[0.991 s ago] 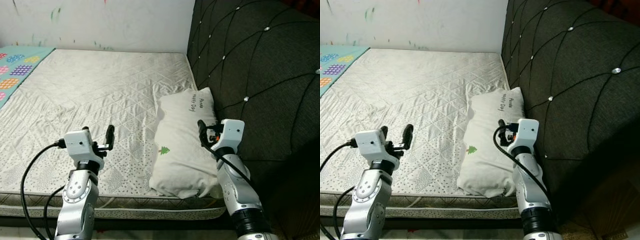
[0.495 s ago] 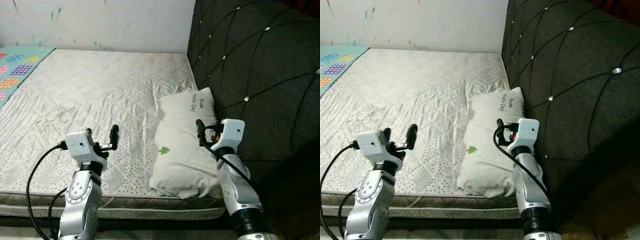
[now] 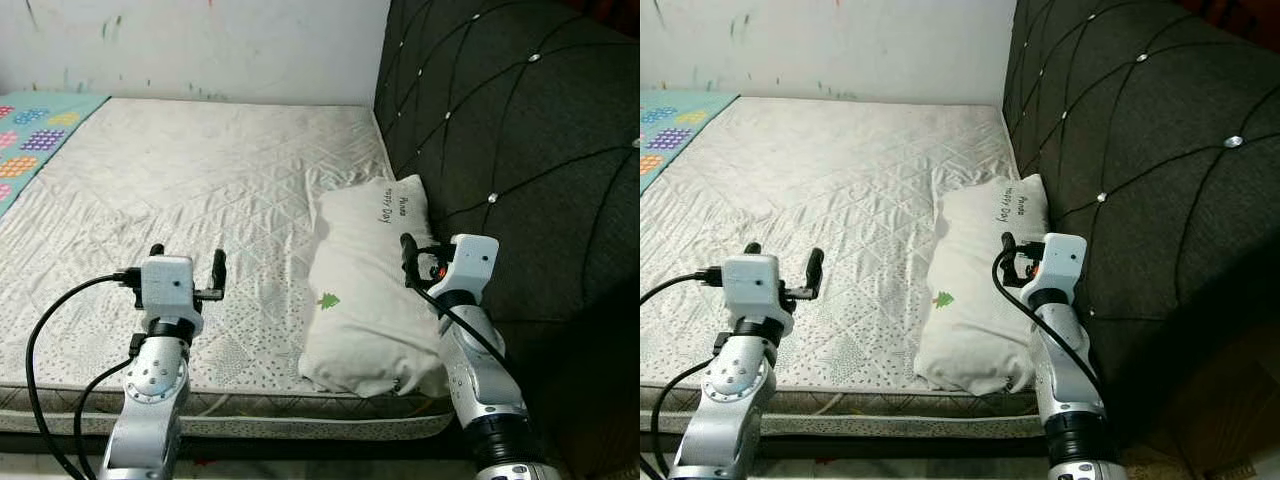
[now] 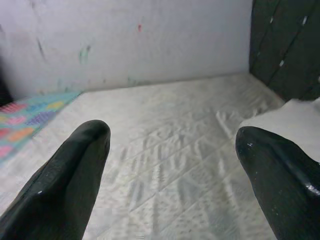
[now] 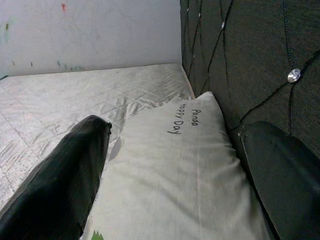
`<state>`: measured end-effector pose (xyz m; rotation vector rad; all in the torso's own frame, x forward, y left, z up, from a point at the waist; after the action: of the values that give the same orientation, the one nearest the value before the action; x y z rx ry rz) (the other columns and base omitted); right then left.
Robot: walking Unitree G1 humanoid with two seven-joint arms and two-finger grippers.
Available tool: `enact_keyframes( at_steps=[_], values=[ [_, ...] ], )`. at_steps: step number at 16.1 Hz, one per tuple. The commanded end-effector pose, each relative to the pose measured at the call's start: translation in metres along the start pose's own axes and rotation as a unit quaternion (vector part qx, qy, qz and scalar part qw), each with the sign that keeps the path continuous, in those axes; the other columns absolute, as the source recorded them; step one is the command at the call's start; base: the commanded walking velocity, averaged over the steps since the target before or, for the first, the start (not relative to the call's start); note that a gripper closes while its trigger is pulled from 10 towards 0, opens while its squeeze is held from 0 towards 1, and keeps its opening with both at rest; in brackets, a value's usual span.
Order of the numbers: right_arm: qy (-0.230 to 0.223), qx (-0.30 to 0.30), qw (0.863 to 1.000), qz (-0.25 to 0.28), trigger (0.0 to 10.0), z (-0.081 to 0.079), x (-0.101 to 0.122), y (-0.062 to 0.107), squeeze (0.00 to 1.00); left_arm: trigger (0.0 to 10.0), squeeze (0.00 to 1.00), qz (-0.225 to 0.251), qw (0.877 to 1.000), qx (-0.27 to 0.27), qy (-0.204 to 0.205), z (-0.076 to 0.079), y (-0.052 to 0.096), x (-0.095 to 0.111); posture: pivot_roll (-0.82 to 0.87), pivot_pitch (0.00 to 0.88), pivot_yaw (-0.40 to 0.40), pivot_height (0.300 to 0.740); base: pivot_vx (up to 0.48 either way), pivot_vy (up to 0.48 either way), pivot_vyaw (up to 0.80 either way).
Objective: Clean up the room
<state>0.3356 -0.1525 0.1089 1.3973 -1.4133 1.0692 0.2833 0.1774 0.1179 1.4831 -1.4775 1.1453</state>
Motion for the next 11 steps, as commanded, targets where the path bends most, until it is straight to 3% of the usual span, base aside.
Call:
enact_keyframes(
  at_steps=[1,5,11],
  values=[
    [0.008,0.002,1.0,0.006,10.0,-0.002,0.003,-0.001,1.0,10.0,1.0,0.0,1.0,0.006,-0.012,-0.002,0.003,0.0,0.01,0.0,-0.034,0.74,0.0,0.0,0.0],
    [0.029,0.0,0.999,0.027,10.0,0.007,0.019,-0.005,1.0,10.0,1.0,0.04,0.999,0.014,-0.011,-0.004,0.019,0.013,0.03,0.0,-0.064,0.74,0.0,0.0,0.0],
    [0.03,0.027,0.999,0.026,10.0,-0.006,0.019,0.002,1.0,10.0,1.0,0.028,0.999,0.02,0.04,-0.003,0.017,0.018,0.02,0.0,-0.073,0.74,0.0,0.0,-0.07]
  ],
)
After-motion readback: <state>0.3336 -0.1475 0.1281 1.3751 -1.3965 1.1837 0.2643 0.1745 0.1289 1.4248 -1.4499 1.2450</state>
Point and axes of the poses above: a point about 5 cm out from each wrist's last joint towards the gripper, its own y axis pointing back from the gripper into the wrist, its own x axis along the axis of the wrist's last joint, z = x × y, the point moved 1 cm from there along -y, pointing out of the wrist towards the gripper, and after that the axes turned 9 degrees about -y, right-handed, at the moved point
